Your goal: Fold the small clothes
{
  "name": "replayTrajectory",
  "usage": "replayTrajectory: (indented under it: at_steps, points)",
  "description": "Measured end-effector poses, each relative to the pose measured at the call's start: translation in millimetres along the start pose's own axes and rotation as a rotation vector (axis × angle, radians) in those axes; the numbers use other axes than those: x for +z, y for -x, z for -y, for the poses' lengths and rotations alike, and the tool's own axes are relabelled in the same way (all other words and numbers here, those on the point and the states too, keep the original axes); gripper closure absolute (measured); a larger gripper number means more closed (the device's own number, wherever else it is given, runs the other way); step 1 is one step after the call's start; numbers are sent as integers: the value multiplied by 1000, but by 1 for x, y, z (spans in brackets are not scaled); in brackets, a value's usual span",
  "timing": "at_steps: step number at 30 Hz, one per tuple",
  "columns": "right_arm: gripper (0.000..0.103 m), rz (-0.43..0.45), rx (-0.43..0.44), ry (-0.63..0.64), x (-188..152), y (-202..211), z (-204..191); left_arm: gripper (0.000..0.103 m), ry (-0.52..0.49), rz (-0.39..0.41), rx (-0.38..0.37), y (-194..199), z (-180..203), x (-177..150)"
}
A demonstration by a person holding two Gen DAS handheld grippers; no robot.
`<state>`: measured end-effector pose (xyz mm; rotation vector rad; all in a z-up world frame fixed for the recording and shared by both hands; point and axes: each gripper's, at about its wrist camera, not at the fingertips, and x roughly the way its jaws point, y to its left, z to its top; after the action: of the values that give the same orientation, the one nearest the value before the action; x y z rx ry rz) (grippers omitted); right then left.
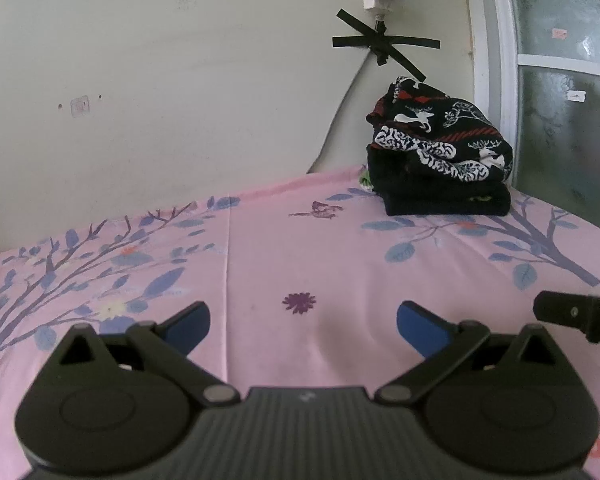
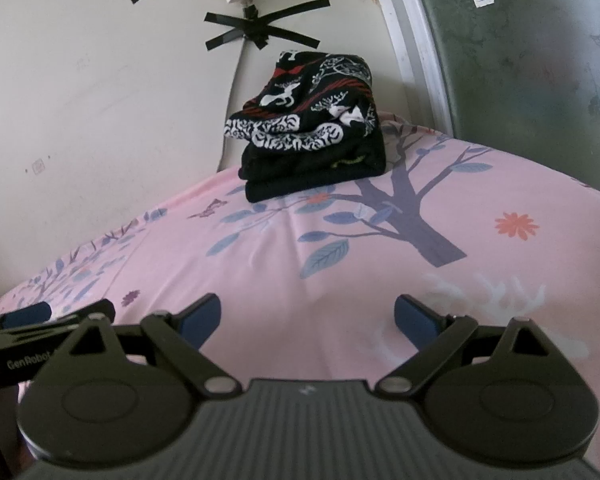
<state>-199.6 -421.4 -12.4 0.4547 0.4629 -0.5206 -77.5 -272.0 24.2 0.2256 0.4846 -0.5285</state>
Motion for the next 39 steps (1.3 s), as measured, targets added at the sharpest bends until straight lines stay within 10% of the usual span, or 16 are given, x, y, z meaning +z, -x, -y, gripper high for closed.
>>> replayTrajectory:
  at_steps: [39]
  points:
    - [14,-9,-74,44,-1,-3,-7,0,33,-40,45,-6,-7,-1]
